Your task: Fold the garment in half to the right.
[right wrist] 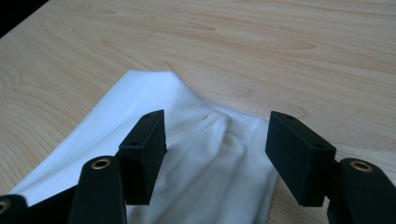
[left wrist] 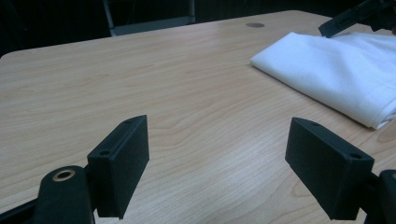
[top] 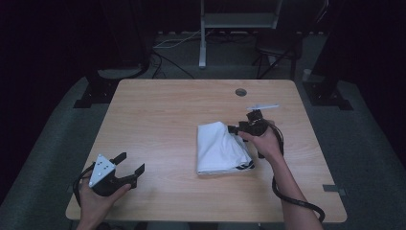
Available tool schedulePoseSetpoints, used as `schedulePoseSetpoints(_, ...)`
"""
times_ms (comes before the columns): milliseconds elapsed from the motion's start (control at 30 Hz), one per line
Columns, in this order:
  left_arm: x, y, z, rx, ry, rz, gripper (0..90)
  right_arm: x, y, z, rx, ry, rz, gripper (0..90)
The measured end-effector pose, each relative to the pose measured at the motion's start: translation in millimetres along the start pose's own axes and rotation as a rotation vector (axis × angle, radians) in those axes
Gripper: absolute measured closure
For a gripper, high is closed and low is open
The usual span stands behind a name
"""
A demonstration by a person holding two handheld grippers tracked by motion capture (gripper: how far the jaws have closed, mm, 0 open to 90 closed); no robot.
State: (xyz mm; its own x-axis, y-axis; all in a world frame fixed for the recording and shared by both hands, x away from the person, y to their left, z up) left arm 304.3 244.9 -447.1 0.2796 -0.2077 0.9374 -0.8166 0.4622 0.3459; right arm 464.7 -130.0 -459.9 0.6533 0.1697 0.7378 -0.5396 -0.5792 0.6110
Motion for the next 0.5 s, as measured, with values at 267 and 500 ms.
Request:
schedulePoseSetpoints(267, -2.4, -2.6, 2.6, -0.005, -0.004, -0.005, 21.3, -4.2, -11.3, -3.8, -0.004, 0.027, -0.039, 51.6)
schedulePoseSetpoints(500, -2.6, -3.4, 2.8, -0.007, -0.011, -0.007, 21.3, -8.7, -16.8, -5.3, -0.010, 0.020, -0.067, 66.3)
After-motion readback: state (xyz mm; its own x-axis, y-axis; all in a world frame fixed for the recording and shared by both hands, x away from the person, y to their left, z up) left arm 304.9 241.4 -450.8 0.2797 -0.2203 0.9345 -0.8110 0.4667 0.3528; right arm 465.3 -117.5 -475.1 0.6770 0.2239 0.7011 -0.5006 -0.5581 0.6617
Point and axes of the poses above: each handheld gripper's, and its own axes: y roughly backward along the jaws, x roughly out of its top, z roughly to its right, the point moved 7 cm from there along -y, roughly forward along the jaws
